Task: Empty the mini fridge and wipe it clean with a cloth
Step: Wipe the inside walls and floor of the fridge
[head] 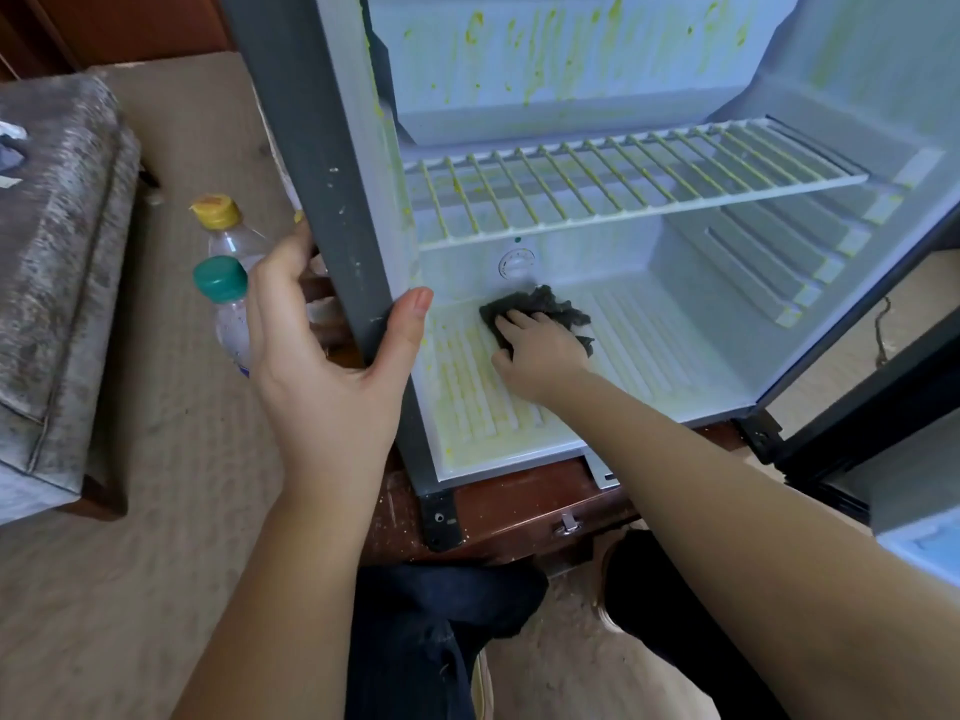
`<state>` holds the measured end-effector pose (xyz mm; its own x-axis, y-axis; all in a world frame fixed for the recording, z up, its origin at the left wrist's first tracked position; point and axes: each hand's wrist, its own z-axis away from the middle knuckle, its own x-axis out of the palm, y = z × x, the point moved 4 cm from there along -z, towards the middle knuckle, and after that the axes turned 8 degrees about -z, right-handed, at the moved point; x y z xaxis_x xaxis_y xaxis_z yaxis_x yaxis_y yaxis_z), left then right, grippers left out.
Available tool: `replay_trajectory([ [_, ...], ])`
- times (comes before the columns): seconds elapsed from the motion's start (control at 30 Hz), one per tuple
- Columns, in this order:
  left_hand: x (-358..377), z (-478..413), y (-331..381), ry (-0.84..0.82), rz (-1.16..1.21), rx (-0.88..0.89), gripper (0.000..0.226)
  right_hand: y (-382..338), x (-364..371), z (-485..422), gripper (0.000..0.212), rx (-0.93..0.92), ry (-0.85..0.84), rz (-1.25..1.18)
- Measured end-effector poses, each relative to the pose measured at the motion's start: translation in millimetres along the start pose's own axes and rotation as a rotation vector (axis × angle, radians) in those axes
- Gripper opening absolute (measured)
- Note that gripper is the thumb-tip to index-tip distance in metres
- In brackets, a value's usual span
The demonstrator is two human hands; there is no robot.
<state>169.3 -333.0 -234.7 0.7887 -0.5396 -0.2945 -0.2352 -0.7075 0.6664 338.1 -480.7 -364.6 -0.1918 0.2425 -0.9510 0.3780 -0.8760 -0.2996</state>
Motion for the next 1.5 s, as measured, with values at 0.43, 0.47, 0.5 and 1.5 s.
replay_trajectory([
  [0.43, -3, 6, 4, -0.025, 0.012, -0.029, 0.063, 64, -4, 136, 0.048, 0.069, 0.117, -0.021],
  [0.47, -4, 6, 5, -0.024, -0.004, -0.006, 0.061, 85, -9, 134, 0.047, 0.142, 0.146, -0.029],
  [0.5, -4, 6, 6, -0.024, -0.018, 0.015, 0.059, 105, -13, 134, 0.047, 0.205, 0.168, -0.041],
  [1.5, -8, 28, -14, -0.225, -0.05, -0.237, 0.039, 134, -41, 138, 0.033, 0.412, 0.283, -0.318],
])
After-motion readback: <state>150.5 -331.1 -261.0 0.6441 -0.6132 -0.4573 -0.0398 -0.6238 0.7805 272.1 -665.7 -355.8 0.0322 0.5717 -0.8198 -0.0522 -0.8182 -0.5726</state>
